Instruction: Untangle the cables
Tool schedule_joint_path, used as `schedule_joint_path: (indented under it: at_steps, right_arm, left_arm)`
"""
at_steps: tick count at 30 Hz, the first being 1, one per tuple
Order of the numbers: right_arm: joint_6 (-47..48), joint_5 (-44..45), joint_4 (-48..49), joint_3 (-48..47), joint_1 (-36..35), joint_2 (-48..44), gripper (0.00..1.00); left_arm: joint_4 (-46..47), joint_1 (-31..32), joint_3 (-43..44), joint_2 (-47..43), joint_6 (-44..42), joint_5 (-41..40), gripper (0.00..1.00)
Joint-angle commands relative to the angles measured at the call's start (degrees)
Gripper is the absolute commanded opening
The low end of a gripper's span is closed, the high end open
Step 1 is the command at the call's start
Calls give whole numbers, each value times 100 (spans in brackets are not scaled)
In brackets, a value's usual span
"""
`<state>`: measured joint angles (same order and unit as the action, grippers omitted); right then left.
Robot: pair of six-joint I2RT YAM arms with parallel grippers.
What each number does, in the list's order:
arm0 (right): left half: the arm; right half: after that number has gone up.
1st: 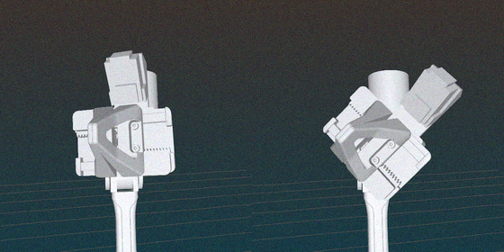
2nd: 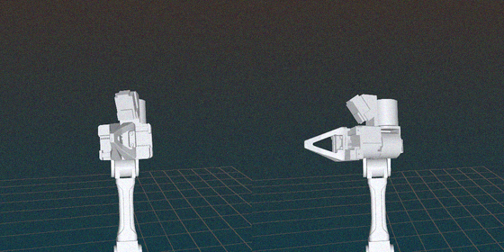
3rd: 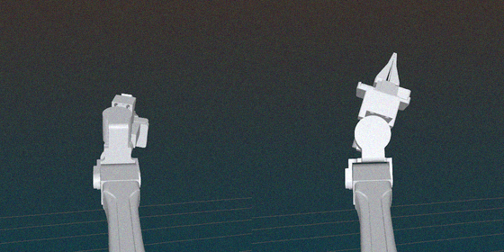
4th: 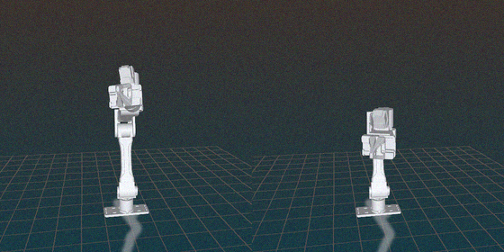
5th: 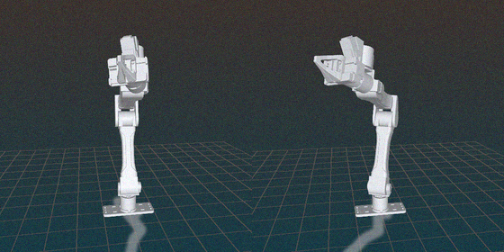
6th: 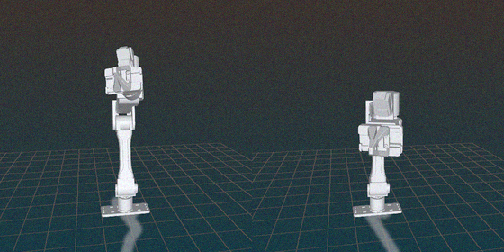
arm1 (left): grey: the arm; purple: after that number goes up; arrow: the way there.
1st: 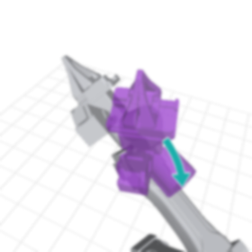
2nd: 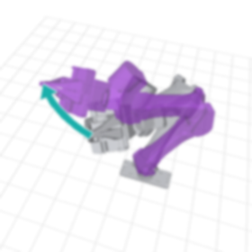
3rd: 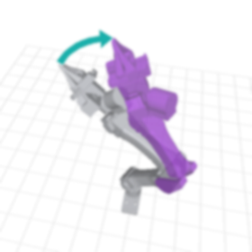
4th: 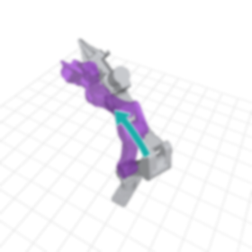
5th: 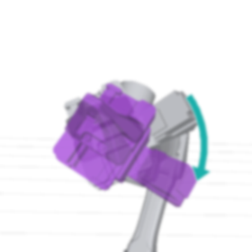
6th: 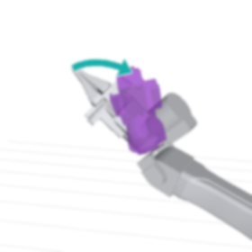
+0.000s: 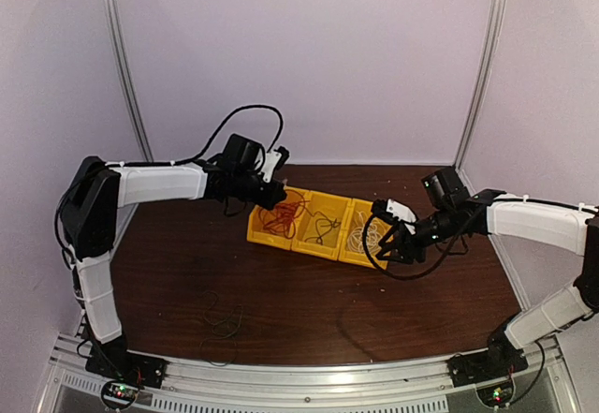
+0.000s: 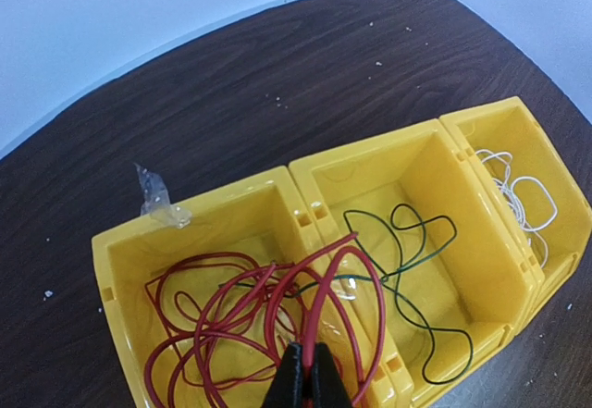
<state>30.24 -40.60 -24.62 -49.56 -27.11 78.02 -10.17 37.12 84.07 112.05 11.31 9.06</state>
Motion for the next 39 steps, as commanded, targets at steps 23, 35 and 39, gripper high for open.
schedule_joint_path:
  at_steps: [23,35,39]
  right_arm:
    - [112,98,-34,-20,-4,95,41]
    - [112,79,-42,-44,-4,126,41]
    - [112,78,-43,-45,-4,135,42]
  left_arm:
    - [476,-241,417,1186,1100,-362,0]
    - [203,-170,177,97,978,-998,43]
    - [268,-99,125,-262,852,-906,46]
